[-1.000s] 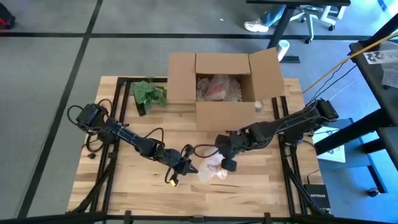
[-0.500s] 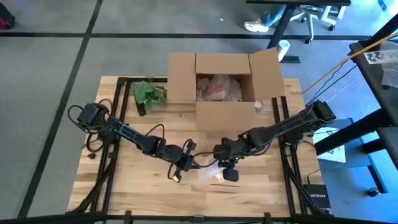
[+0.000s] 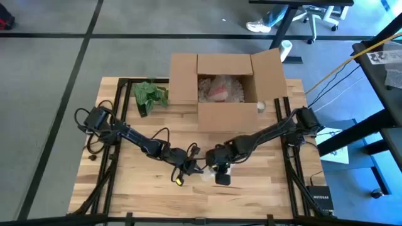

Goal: Wrap mug
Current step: Wrap the yellow mug with the bubble wrap

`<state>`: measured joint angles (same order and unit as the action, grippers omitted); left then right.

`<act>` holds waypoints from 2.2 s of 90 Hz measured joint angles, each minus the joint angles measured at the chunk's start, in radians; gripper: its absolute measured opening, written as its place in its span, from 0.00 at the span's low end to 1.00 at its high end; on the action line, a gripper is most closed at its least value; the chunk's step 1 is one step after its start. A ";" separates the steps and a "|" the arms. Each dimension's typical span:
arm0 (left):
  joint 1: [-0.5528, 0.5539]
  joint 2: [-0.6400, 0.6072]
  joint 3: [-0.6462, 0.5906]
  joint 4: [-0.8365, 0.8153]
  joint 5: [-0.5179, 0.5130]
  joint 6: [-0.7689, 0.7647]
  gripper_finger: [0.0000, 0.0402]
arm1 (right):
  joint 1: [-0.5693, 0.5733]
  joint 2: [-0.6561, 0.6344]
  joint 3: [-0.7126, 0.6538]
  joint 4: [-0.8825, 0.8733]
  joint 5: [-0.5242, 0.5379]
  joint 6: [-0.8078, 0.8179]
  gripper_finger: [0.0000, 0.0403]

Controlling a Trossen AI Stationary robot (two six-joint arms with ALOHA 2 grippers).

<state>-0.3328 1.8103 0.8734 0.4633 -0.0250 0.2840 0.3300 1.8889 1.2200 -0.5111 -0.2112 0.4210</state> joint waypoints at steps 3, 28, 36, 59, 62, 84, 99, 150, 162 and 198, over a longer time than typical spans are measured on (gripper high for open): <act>-0.001 0.000 0.000 0.000 0.000 0.001 0.00 | 0.000 0.001 0.000 0.000 0.005 0.000 0.00; -0.001 0.000 0.000 -0.004 0.000 -0.007 0.00 | 0.005 -0.080 0.005 -0.028 0.101 0.001 0.00; -0.001 0.000 0.000 -0.008 0.000 -0.013 0.00 | 0.004 -0.111 0.025 -0.060 0.125 0.003 0.00; 0.000 0.000 0.000 -0.013 0.000 -0.023 0.00 | 0.005 -0.137 0.065 -0.155 0.169 0.018 0.00; 0.001 0.000 0.000 -0.013 0.000 -0.026 0.00 | 0.005 -0.139 0.067 -0.158 0.169 0.018 0.00; 0.007 0.010 0.000 -0.024 0.000 -0.038 0.00 | 0.033 -0.140 0.144 -0.238 0.204 0.012 0.00; 0.014 0.017 0.000 -0.025 0.000 -0.041 0.00 | 0.067 -0.143 0.239 -0.342 0.270 0.008 0.00; 0.013 0.017 0.000 -0.003 0.000 -0.033 0.00 | 0.000 -0.047 0.034 -0.059 0.066 -0.023 0.00; 0.013 0.017 0.000 -0.004 0.000 -0.026 0.00 | -0.005 -0.026 0.037 -0.042 0.043 -0.026 0.00; 0.013 0.017 0.000 -0.011 0.000 -0.031 0.00 | 0.006 -0.102 0.147 -0.225 0.129 -0.030 0.00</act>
<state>-0.3199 1.8275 0.8738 0.4522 -0.0250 0.2528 0.3359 1.7867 1.3674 -0.7363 -0.0823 0.3911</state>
